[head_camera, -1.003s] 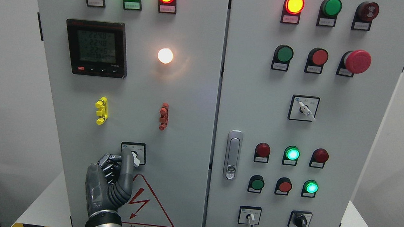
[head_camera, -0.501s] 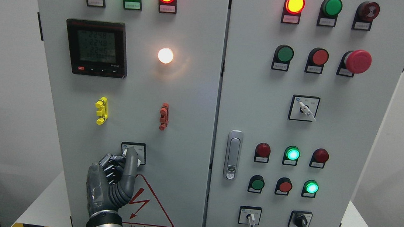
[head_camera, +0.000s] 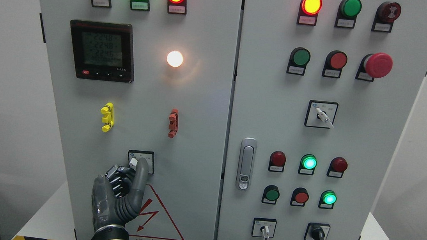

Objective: Turn on light switch 1

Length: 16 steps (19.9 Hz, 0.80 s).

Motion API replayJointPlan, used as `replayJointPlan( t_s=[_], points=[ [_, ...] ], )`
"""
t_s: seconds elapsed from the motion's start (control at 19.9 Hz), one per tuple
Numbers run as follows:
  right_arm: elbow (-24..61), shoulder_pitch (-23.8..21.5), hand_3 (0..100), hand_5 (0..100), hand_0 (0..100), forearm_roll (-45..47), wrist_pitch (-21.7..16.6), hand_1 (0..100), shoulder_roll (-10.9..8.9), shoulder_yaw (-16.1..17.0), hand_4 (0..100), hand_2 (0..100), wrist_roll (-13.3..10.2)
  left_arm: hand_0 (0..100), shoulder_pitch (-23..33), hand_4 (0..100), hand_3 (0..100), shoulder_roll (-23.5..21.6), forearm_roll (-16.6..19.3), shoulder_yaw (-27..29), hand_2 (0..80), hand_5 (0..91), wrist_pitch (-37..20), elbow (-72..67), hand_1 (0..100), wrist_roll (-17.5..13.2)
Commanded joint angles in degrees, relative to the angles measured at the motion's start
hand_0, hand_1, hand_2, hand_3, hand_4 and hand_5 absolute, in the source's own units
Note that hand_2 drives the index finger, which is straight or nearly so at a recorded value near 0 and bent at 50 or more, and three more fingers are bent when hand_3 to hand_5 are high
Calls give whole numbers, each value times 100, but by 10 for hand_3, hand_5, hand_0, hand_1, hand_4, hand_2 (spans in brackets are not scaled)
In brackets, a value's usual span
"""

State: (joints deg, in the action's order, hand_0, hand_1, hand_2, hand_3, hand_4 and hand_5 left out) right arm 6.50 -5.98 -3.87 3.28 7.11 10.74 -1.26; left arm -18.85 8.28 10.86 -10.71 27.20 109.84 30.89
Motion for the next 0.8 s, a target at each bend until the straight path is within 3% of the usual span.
replayJointPlan(
  t_s=[0.0,0.35,0.6,0.75],
  points=[
    [0,0,0,0,0,0,-2,0,1,-2,0,0,2,176,372,1000,1000,-54,21,-80,665,876,-83,133,397,5],
    [0,0,0,0,0,0,-2,0,1,-2,0,0,2,179,1259,1000,1000,-177,39,-221,677,876,-1224,178,383,5],
    [0,0,0,0,0,0,-2,0,1,-2,0,0,2,178,2691,1000,1000,-379,-14,-212,680,877,-2691,29,350,-241],
    [0,0,0,0,0,0,-2,0,1,7,0,0,2,169,3368,1000,1000,-599,-49,76,677,870,-3464,-672,334,-268]
  ],
)
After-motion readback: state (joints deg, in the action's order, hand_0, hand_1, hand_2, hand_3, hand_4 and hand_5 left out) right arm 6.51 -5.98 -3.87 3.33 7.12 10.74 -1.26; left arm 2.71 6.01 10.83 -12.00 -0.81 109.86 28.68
